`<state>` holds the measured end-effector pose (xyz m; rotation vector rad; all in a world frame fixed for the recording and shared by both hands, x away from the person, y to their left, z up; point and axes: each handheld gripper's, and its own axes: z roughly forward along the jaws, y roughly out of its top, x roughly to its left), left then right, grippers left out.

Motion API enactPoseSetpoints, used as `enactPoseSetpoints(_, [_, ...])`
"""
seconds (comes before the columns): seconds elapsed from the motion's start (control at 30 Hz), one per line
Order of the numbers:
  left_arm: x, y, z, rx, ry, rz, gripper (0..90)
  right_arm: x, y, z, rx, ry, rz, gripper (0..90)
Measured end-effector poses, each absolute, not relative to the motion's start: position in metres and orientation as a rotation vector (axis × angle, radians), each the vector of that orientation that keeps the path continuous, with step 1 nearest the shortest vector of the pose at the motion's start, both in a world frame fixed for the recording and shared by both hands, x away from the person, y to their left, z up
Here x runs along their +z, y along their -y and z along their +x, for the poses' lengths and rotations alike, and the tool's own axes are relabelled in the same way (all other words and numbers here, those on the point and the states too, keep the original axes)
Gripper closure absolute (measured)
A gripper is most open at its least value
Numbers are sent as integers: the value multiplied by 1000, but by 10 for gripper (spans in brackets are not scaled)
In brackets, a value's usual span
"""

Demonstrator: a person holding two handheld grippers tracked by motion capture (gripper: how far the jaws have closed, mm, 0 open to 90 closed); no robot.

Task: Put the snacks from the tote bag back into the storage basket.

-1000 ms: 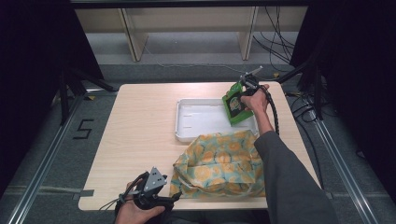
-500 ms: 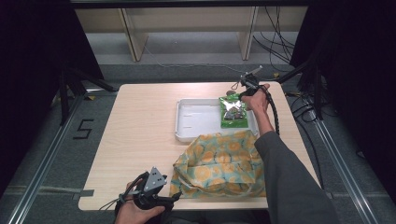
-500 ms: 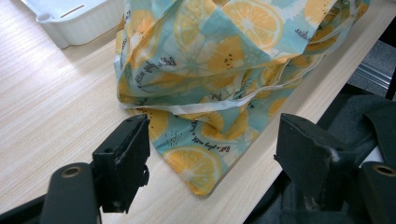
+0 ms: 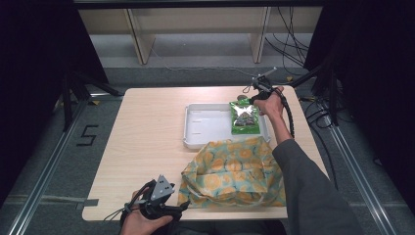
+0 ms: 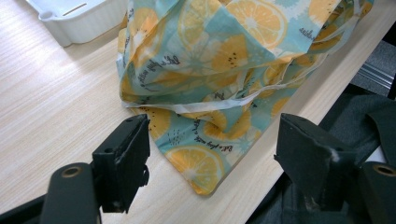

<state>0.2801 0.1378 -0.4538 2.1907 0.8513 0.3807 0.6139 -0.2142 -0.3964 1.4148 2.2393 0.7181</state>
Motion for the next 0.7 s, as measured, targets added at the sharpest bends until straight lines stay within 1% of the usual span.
enactPoseSetpoints(0.13, [-455, -136, 279, 370, -891, 2154, 257, -393, 214, 610, 741, -2246, 1414, 599])
enactPoseSetpoints(0.17, [-453, -139, 280, 389, -850, 2193, 257, -391, 216, 608, 750, -2253, 1389, 596])
enactPoseSetpoints(0.23, [-452, -140, 281, 392, -841, 2210, 257, -390, 217, 605, 762, -2263, 1371, 591])
enactPoseSetpoints(0.3, [-453, -139, 280, 386, -855, 2193, 257, -389, 215, 601, 782, -2256, 1418, 585])
enactPoseSetpoints(0.37, [-453, -139, 280, 371, -863, 2194, 257, -388, 217, 601, 779, -2265, 1386, 583])
enactPoseSetpoints(0.47, [-453, -138, 280, 390, -856, 2182, 257, -386, 219, 596, 797, -2269, 1378, 575])
enactPoseSetpoints(0.53, [-452, -140, 281, 389, -837, 2208, 256, -384, 221, 593, 810, -2280, 1369, 559])
enactPoseSetpoints(0.57, [-454, -137, 280, 383, -871, 2152, 256, -384, 221, 591, 813, -2279, 1367, 559])
enactPoseSetpoints(0.63, [-453, -138, 280, 382, -864, 2172, 256, -381, 222, 585, 842, -2278, 1341, 555])
enactPoseSetpoints(0.7, [-454, -137, 280, 381, -882, 2155, 256, -381, 223, 581, 872, -2273, 1322, 551])
